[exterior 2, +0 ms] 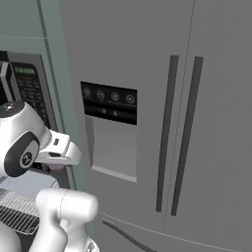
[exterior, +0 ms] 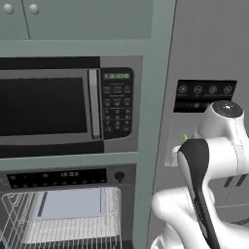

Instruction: Place the eggplant on the top rack of the oven.

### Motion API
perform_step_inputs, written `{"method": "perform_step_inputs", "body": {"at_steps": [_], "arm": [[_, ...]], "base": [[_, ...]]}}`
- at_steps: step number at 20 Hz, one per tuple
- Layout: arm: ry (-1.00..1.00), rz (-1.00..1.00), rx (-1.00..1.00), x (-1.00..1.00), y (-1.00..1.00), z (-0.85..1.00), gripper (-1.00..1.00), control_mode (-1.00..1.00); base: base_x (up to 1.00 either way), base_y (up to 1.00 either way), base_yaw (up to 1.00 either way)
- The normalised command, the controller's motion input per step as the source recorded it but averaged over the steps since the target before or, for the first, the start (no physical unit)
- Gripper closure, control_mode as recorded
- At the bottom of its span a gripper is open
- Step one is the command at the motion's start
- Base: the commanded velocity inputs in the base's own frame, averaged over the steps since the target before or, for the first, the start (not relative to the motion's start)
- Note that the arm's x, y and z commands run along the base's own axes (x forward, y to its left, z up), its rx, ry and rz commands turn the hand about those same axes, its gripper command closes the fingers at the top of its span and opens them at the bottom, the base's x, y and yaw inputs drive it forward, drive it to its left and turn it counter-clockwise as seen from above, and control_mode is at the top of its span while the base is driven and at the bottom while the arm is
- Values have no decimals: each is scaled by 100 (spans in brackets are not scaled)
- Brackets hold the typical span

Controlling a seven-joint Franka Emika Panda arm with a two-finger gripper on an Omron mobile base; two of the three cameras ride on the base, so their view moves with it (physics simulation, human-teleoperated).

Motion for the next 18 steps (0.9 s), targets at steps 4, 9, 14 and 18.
{"method": "perform_step_inputs", "body": {"at_steps": [4,9,14,18], "arm": [[0,0,0,0,0,0,100,100],[0,0,0,0,0,0,100,100],[0,0,0,0,0,0,100,100],[-24,-9,0,0,59,-19,100,-100]], "base": [[29,51,-7],[8,80,-12],[0,61,-11],[0,12,-3]]}}
